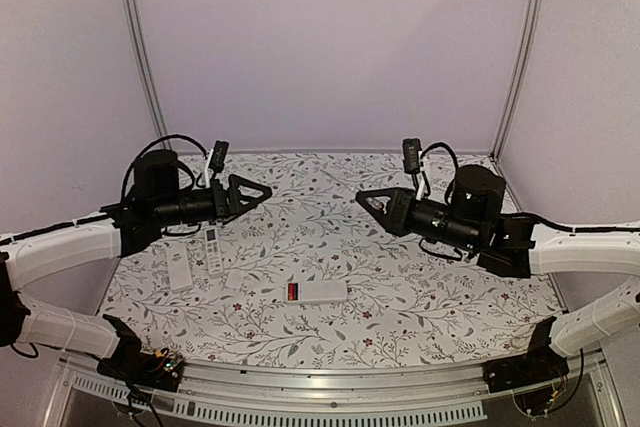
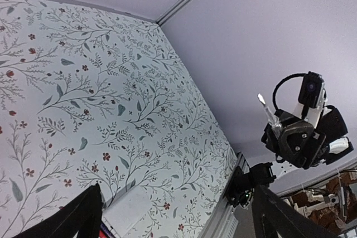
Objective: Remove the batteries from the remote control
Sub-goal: Pass from the left arm to the right, then move the remote control without the battery cover to the center of the board.
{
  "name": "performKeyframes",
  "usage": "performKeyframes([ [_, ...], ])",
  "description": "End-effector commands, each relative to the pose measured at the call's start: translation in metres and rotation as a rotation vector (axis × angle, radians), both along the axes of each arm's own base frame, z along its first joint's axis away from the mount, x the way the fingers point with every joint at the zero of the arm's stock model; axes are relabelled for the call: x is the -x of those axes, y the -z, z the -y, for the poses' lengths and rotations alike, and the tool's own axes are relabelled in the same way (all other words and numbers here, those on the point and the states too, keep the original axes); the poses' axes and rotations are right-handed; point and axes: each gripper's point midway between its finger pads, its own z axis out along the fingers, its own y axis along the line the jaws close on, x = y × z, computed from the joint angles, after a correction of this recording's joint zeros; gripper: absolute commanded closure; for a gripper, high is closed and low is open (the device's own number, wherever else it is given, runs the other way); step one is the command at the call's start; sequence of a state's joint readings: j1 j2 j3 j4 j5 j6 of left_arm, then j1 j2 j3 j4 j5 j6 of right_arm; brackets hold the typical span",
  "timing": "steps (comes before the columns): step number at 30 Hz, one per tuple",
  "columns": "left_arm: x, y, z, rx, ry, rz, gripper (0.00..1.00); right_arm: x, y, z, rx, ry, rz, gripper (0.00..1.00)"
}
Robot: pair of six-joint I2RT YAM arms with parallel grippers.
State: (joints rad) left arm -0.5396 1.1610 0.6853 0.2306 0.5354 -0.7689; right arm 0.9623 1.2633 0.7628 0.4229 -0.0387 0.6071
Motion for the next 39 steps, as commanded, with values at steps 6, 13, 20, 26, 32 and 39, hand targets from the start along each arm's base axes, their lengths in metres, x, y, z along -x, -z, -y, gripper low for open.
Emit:
performKeyframes([
  [6,0.018,0.111,0.001,-0.26,-0.036,-0.202,0.09,-0.026,0.047,0.04,0.136,0.166,-0.019,1.0],
  [13,0.028,0.158,0.018,-0.281,-0.007,-0.34,0.09,-0.026,0.054,0.037,0.129,0.149,-0.019,1.0],
  [20,0.028,0.183,0.021,-0.302,-0.01,-0.417,0.08,-0.021,0.062,0.042,0.099,0.153,-0.037,1.0],
  [26,0.025,0.198,0.025,-0.33,-0.008,-0.459,0.08,-0.021,0.063,0.042,0.097,0.149,-0.035,1.0],
  [32,0.025,0.2,0.037,-0.319,0.029,-0.472,0.08,-0.021,0.064,0.04,0.099,0.146,-0.039,1.0],
  [39,0.037,0.202,0.046,-0.325,0.069,-0.493,0.09,-0.022,0.066,0.041,0.099,0.154,-0.046,1.0],
])
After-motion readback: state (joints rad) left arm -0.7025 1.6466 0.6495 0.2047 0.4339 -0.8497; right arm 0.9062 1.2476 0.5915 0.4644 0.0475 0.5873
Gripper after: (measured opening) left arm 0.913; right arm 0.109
